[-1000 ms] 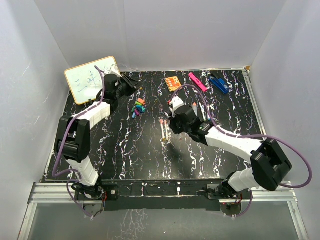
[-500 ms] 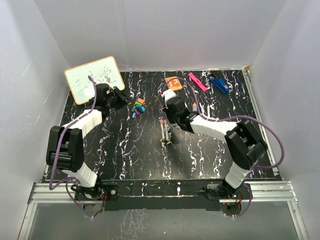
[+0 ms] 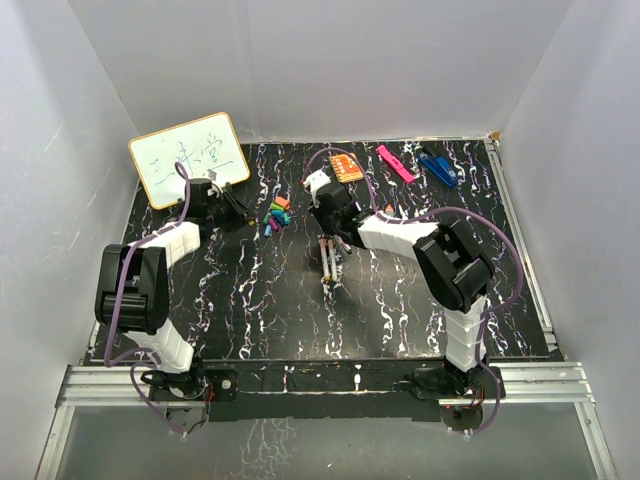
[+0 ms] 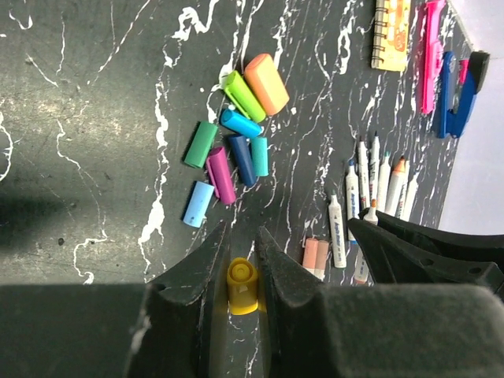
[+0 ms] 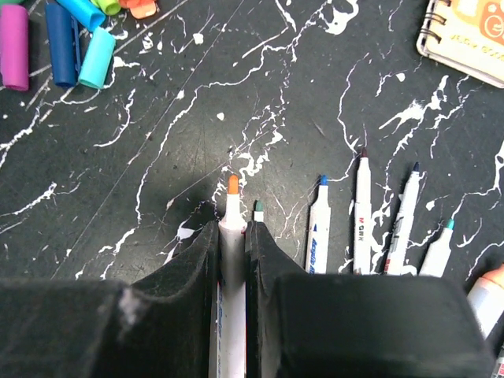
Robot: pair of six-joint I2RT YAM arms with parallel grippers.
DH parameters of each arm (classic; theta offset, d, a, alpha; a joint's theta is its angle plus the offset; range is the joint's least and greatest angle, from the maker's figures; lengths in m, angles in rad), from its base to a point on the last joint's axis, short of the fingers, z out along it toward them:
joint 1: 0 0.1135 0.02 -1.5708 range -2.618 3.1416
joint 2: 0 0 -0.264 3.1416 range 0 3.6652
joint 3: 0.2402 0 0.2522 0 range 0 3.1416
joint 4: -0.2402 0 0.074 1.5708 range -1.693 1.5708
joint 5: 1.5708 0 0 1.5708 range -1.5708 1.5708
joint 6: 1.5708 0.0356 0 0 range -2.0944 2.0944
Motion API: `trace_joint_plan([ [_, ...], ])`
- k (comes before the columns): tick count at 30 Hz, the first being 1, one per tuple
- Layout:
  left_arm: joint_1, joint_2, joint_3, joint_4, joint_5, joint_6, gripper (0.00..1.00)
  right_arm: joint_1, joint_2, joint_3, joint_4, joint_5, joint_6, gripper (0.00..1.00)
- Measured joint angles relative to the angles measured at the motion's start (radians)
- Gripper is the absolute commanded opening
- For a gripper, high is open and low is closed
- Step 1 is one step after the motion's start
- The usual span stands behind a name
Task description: Open the pen caps
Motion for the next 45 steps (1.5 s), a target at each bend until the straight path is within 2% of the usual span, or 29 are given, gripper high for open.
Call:
trace_joint_plan([
  [15, 0.021, 0.106, 0.000, 0.004, 0.012, 0.016, 0.00, -0.014, 0.042, -0.009, 0.040, -0.069, -0.045, 0.00],
  [21, 0.021, 0.127, 0.000, 0.011, 0.012, 0.016, 0.06, -0.015, 0.068, -0.009, 0.048, -0.085, -0.050, 0.00],
  [24, 0.022, 0.140, 0.000, 0.011, 0.012, 0.016, 0.12, -0.015, 0.072, -0.009, 0.048, -0.090, -0.050, 0.00],
  [29, 0.024, 0.151, 0.000, 0.011, 0.012, 0.016, 0.27, -0.017, 0.078, -0.007, 0.048, -0.095, -0.051, 0.00],
  [34, 0.027, 0.153, 0.000, 0.011, 0.013, 0.017, 0.34, -0.020, 0.093, -0.002, 0.050, -0.102, -0.052, 0.01],
  [41, 0.027, 0.151, 0.000, 0.006, 0.011, 0.016, 0.50, -0.021, 0.101, 0.011, 0.049, -0.109, -0.053, 0.12],
  [43, 0.028, 0.140, 0.000, -0.001, 0.006, 0.013, 0.57, -0.021, 0.102, 0.012, 0.048, -0.109, -0.054, 0.16],
  [45, 0.029, 0.114, -0.004, -0.005, -0.002, 0.007, 0.69, -0.021, 0.102, 0.012, 0.048, -0.109, -0.057, 0.18],
])
